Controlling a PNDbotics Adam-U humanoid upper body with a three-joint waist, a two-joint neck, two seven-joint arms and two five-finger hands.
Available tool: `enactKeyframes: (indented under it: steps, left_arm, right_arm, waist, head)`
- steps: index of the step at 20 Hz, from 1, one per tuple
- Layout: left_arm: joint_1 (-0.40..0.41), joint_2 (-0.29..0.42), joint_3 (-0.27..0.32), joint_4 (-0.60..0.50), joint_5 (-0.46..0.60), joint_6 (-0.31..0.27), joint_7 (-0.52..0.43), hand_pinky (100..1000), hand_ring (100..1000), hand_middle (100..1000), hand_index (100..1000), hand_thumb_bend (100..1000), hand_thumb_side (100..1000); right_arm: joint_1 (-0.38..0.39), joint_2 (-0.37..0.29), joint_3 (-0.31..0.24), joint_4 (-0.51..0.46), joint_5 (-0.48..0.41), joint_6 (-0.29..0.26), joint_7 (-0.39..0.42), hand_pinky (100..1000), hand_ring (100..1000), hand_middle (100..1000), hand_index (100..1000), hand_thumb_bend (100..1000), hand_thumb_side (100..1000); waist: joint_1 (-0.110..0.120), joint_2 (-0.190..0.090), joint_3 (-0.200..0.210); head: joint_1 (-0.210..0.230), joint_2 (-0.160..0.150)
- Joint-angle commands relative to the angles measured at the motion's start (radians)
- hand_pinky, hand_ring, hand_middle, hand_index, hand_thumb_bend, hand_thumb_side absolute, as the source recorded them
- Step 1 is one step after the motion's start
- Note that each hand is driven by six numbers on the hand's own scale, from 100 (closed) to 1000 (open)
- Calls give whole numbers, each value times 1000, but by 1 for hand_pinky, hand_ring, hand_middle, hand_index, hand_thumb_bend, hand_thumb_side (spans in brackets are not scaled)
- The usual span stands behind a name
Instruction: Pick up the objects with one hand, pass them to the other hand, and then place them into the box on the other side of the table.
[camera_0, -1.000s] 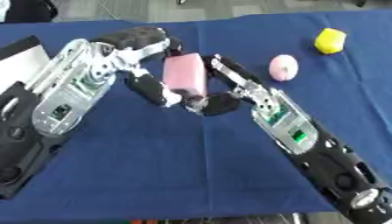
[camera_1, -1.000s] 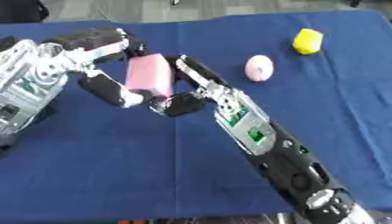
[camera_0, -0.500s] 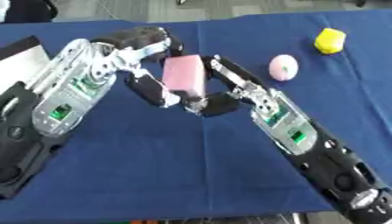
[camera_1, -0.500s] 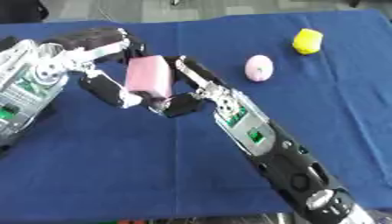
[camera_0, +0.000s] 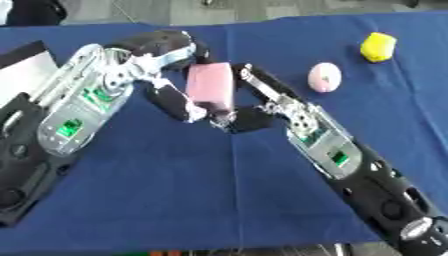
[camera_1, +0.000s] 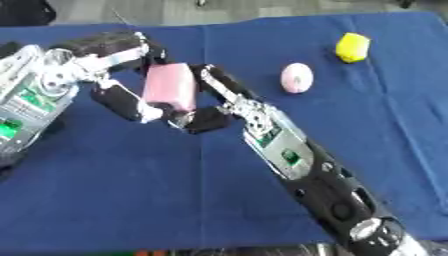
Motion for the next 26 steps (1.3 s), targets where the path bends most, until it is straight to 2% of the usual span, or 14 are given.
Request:
enactKeyframes:
  steps: [1,7,9,26]
  left_arm:
    - [-27,-8,5,-38,6,-6,1,666,581,466,462,100,228]
    - [-27,-6,5,-39,-2,-10,1,661,576,454,452,100,222]
    - [-26,-4,5,-40,-8,-13,-4,660,573,449,445,100,222]
    - [-15,21,16,-48,-53,-29,-12,653,567,434,427,100,200]
  right_arm:
    - [-13,-6,-2,1,25,7,19,786,761,689,775,117,365]
    - [-13,-9,-4,0,49,-1,48,810,796,740,812,151,360]
    - [-13,-11,-6,1,65,-1,52,816,802,746,815,199,370]
    - [-1,-20,-10,-7,126,-7,68,834,820,764,839,241,392]
  waist:
    - [8,-37,-1]
    - [9,-38,-1]
    - [9,-38,-1]
    - [8,-39,-1]
  head:
    - [5,6]
    - [7,6]
    - [8,6]
    - [18,6]
